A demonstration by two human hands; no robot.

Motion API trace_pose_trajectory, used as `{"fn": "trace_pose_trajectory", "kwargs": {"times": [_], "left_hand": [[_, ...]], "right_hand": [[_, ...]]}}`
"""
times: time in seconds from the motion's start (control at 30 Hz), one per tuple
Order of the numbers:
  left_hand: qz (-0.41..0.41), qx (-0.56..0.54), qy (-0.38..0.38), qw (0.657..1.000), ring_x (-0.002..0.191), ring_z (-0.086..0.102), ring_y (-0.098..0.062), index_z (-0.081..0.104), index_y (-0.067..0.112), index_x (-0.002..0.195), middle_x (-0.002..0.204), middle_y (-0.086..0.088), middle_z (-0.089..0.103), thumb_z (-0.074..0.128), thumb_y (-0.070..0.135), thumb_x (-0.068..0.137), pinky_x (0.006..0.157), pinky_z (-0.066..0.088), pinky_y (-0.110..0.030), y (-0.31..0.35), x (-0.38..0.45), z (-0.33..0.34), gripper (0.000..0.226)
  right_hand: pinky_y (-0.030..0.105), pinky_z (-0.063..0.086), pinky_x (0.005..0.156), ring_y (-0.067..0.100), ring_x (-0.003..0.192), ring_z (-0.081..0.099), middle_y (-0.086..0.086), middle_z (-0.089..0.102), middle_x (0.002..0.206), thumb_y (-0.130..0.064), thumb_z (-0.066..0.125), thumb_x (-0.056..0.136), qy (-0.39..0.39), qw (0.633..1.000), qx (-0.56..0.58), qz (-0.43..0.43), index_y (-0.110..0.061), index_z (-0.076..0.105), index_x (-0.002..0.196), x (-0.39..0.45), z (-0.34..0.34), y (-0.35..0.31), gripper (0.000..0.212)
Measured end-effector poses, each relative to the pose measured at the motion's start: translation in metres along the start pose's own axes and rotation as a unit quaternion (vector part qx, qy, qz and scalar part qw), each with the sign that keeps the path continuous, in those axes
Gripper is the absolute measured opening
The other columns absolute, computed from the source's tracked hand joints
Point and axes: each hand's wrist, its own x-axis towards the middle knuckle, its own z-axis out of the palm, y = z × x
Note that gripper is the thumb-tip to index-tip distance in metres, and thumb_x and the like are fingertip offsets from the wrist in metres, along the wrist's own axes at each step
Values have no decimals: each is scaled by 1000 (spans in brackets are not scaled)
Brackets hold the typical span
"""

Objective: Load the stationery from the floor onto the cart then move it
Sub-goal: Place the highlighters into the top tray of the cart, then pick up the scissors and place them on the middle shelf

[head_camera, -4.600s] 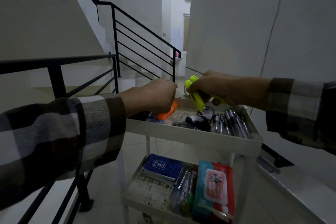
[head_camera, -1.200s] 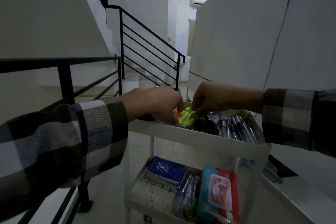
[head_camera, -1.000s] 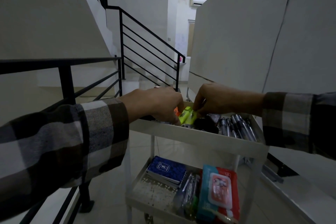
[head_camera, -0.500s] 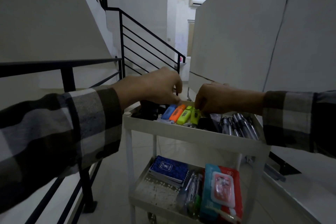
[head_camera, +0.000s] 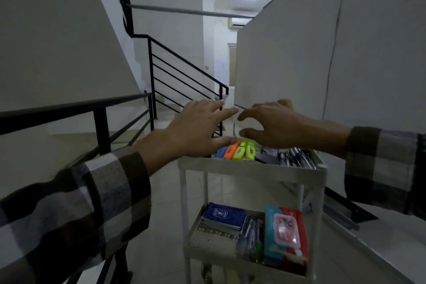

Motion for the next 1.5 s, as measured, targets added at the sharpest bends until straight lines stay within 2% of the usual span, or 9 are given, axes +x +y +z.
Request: {"fn": "trace_pose_trajectory", "kwargs": {"times": [0.1, 0.3, 0.53, 0.9, 1.03, 1.2, 1.33, 1.43, 1.5], "left_hand": [[-19, -42, 54, 997, 151, 29, -24, 30, 33, 160, 164, -5, 35, 37, 77, 84, 123, 18, -48, 10, -47, 1, 88], [-57, -117, 95, 987, 148, 34, -20, 36, 30, 157, 160, -2, 41, 50, 68, 87, 123, 27, -48, 34, -138, 28, 81], [18, -165, 110, 980, 131, 52, -19, 55, 16, 144, 141, -1, 57, 67, 39, 94, 106, 44, -40, 58, -183, 82, 56], [32, -271, 55, 961, 123, 57, -25, 61, 6, 138, 133, -9, 63, 70, 18, 94, 106, 46, -38, 117, -300, 280, 48], [76, -268, -29, 960, 121, 58, -29, 59, 6, 140, 135, -11, 62, 65, 17, 95, 100, 48, -43, 131, -373, 355, 47], [116, -273, -160, 942, 122, 57, -30, 51, 10, 148, 140, -10, 57, 61, 27, 100, 96, 50, -44, 135, -434, 395, 52], [175, -241, -193, 935, 116, 59, -28, 53, 11, 145, 136, -10, 59, 57, 33, 102, 92, 53, -40, 151, -458, 411, 48], [161, -260, -197, 931, 111, 60, -29, 55, 10, 140, 132, -12, 60, 59, 33, 99, 88, 54, -43, 183, -481, 428, 47], [155, -272, -186, 931, 115, 61, -33, 55, 8, 140, 135, -14, 61, 55, 40, 99, 92, 56, -47, 205, -498, 437, 51]], "right_hand": [[52, 22, 115, 20, 135, 50, -3, 55, 148, -64, 46, 97, 25, 999, -20, 9, -34, 52, 143, -37, -12, -16, 55], [49, 24, 112, 19, 133, 49, -4, 56, 144, -64, 47, 93, 48, 998, -15, -42, -34, 56, 138, -91, -10, -45, 54], [46, 34, 110, 20, 128, 52, -3, 61, 134, -58, 50, 91, 64, 990, -30, -124, -28, 66, 127, -135, 40, -76, 49], [42, 47, 93, 25, 112, 60, 3, 66, 122, -33, 62, 94, 11, 979, 141, -145, -17, 67, 125, -236, 287, -119, 36], [41, 52, 83, 23, 101, 66, 2, 70, 114, -32, 62, 94, -43, 966, 212, -141, -16, 69, 122, -302, 380, -151, 33], [34, 56, 89, 20, 112, 65, -1, 66, 129, -46, 58, 93, -172, 945, 243, -137, -25, 60, 134, -353, 441, -177, 46], [24, 52, 84, 10, 104, 62, -7, 62, 130, -46, 57, 99, -385, 883, 193, -188, -30, 48, 146, -363, 461, -174, 50], [36, 58, 89, 17, 100, 68, -1, 69, 121, -36, 59, 100, -511, 826, 128, -201, -29, 48, 144, -379, 484, -173, 46], [36, 56, 89, 23, 102, 66, 4, 68, 122, -33, 56, 101, -550, 810, 144, -146, -29, 49, 141, -400, 504, -176, 41]]}}
